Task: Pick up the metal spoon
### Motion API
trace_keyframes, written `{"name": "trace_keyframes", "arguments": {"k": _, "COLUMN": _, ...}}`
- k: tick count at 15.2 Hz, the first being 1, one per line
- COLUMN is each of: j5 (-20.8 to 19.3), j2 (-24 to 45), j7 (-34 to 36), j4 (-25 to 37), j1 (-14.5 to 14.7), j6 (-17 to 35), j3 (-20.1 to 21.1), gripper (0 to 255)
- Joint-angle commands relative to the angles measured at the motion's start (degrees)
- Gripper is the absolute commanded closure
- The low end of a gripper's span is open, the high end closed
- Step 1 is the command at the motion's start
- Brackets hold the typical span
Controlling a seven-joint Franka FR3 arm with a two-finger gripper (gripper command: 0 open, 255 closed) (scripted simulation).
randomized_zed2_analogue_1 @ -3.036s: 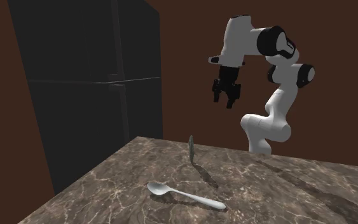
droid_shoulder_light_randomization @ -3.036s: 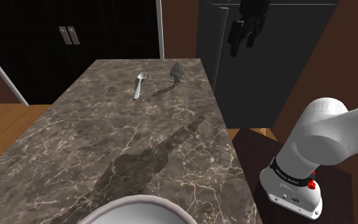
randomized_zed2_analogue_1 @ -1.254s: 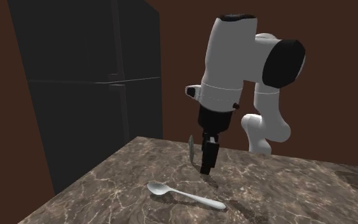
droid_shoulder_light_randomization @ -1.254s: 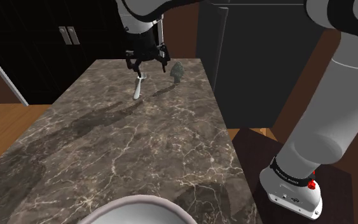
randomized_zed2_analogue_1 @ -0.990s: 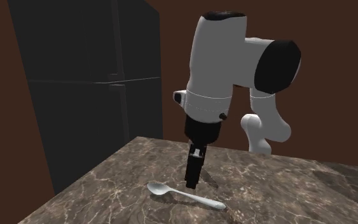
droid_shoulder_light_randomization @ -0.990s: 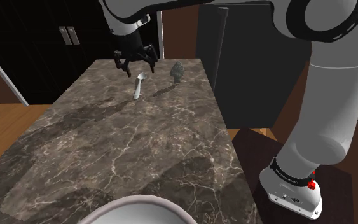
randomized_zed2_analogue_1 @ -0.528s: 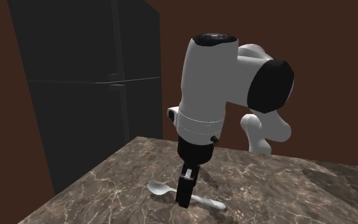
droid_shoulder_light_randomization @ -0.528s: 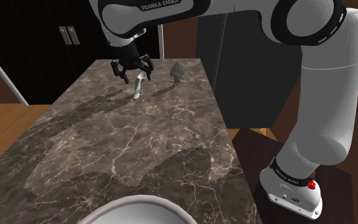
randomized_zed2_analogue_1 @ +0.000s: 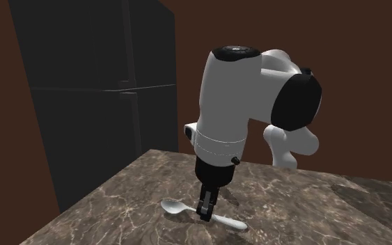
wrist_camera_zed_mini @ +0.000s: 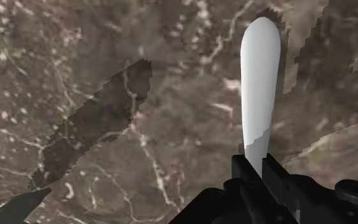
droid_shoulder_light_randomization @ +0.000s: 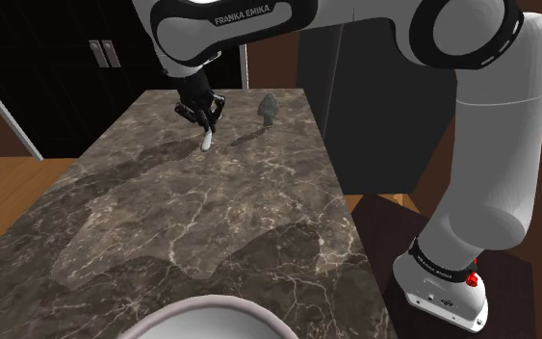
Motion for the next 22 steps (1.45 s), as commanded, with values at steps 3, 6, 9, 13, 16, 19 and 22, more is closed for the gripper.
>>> {"name": "trace_keyframes", "arguments": {"k": 3, "j5": 0.00, "j2": 0.06, "j7": 0.03, "j4": -0.13, "j1": -0.01, "j6": 0.00, "j3": -0.03, "gripper": 255}}
{"name": "trace_keyframes", "arguments": {"k": 6, "j5": 0.07, "j2": -0.09, "j7": -0.21, "j4": 0.57, "j1": -0.01, "j6": -0.80, "j3": 0.00, "gripper": 255}}
{"name": "trace_keyframes", "arguments": {"k": 9, "j5": 0.10, "j2": 0.01, "j7": -0.66, "j4": 3.02, "j1": 0.29, "j6": -3.10, "j3": 0.05, "gripper": 255}}
{"name": "trace_keyframes", "arguments": {"k": 13, "j5": 0.01, "j2": 0.38, "j7": -1.24, "j4": 6.65, "j1": 0.80, "j6": -6.30, "j3": 0.09, "gripper": 255}}
{"name": "trace_keyframes", "arguments": {"k": 16, "j5": -0.17, "j2": 0.87, "j7": -1.67, "j4": 9.69, "j1": 1.28, "j6": -8.82, "j3": 0.11, "gripper": 255}}
{"name": "trace_keyframes", "arguments": {"k": 19, "j5": -0.46, "j2": 1.57, "j7": -2.11, "j4": 13.07, "j1": 1.87, "j6": -11.48, "j3": 0.09, "gripper": 255}}
{"name": "trace_keyframes", "arguments": {"k": 22, "j5": -0.60, "j2": 1.89, "j7": -2.28, "j4": 14.46, "j1": 2.14, "j6": -12.53, "j3": 0.08, "gripper": 255}}
